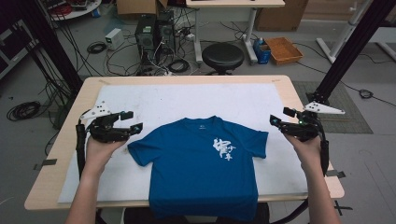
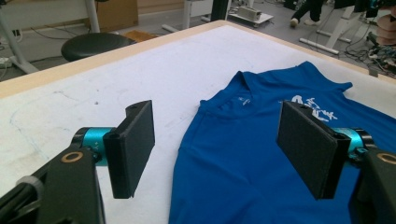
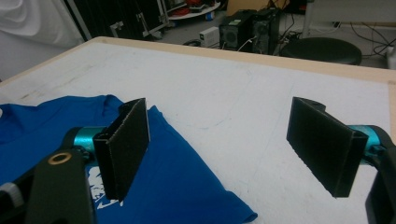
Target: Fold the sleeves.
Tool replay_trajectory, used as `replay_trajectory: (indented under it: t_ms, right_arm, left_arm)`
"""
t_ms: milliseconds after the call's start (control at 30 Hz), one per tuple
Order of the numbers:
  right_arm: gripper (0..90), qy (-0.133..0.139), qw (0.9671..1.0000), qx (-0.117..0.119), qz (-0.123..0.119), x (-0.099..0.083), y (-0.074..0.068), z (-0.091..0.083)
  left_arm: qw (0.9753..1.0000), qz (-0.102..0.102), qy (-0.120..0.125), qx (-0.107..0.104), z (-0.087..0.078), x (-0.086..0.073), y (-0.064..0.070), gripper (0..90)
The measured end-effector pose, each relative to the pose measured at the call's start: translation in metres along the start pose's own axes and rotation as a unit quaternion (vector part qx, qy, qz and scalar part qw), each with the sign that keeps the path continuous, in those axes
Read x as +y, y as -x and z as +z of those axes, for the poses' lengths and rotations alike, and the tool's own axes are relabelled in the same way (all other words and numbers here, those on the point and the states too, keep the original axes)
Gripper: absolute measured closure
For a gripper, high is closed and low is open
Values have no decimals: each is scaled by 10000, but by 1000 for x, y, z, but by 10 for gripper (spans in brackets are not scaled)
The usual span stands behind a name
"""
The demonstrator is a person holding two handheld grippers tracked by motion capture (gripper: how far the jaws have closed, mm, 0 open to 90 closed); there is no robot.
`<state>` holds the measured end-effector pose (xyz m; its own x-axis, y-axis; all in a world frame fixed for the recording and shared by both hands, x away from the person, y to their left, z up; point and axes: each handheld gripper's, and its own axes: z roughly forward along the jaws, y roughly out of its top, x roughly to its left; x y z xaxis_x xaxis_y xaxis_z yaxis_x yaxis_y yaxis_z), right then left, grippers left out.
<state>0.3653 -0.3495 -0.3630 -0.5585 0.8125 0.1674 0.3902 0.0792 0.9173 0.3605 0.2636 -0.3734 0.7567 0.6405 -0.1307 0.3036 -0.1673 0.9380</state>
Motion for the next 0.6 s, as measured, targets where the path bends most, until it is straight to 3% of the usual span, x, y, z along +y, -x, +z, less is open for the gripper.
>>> replay_trajectory:
  t_ms: [300,600]
  right_arm:
    - [211,-42,10000,53,-13,1,2,2]
    - [211,-16,10000,-2,8,1,5,-1]
  left_arm:
    - [9999,45,-18,91,-3,-2,0,283]
    - [9998,-195,-82,34,-5,-12,-9,284]
